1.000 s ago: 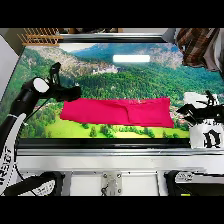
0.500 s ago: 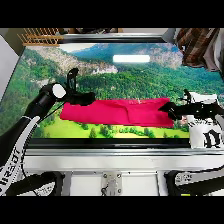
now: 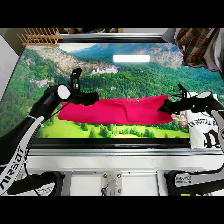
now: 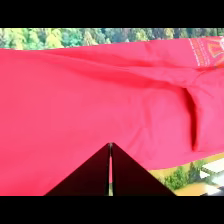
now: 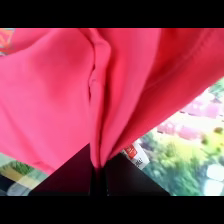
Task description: Fold the clothes and pants, and hang the long-sleeved shirts on hangers.
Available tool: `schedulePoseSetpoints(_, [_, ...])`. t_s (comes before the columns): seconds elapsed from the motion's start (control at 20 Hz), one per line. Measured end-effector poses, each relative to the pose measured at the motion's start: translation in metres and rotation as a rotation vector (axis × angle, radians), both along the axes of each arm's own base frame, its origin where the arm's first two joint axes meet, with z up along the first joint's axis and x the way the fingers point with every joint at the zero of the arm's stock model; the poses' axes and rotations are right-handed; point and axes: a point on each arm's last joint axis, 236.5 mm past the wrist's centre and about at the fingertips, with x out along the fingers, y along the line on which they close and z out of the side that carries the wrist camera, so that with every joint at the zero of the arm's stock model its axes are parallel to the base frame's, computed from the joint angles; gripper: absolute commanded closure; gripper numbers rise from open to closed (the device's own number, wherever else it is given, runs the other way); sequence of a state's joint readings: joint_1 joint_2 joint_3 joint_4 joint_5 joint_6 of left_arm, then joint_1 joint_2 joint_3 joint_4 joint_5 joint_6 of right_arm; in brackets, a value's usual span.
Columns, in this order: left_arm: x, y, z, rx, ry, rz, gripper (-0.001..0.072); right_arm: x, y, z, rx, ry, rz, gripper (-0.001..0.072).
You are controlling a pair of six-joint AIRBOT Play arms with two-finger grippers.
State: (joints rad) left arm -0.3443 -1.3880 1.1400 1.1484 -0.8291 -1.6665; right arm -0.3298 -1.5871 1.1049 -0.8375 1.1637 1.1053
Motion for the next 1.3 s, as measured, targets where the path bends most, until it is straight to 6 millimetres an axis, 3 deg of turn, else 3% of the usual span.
schedulePoseSetpoints(0.25, [0.013, -0.048, -0.031, 0.018, 0.016, -0.091, 0.0702, 0.016, -0.011, 0.081, -0.142, -0.048, 0.084, 0.0696])
schedulePoseSetpoints(0.4, [0.023, -0.090, -0.046, 0.024, 0.019, -0.170, 0.0701, 0.017, 0.001, 0.130, -0.216, -0.062, 0.149, 0.0696])
schedulePoseSetpoints(0.65, [0.024, -0.154, -0.075, 0.033, 0.039, -0.289, 0.0701, 0.017, 0.036, 0.187, -0.334, -0.111, 0.228, 0.0696])
schedulePoseSetpoints(0.85, [0.012, -0.189, -0.096, 0.048, 0.078, -0.376, 0.0701, 0.016, 0.067, 0.212, -0.372, -0.162, 0.276, 0.0695])
schedulePoseSetpoints(1.05, [0.005, -0.209, -0.102, 0.050, 0.084, -0.420, 0.0701, 0.012, 0.088, 0.219, -0.380, -0.180, 0.311, 0.0696])
schedulePoseSetpoints(1.2, [0.007, -0.206, -0.101, 0.052, 0.093, -0.420, 0.0701, 0.010, 0.096, 0.221, -0.381, -0.181, 0.320, 0.0696])
schedulePoseSetpoints(1.3, [0.020, -0.193, -0.094, 0.050, 0.091, -0.393, 0.0701, 0.008, 0.103, 0.221, -0.378, -0.180, 0.325, 0.0696])
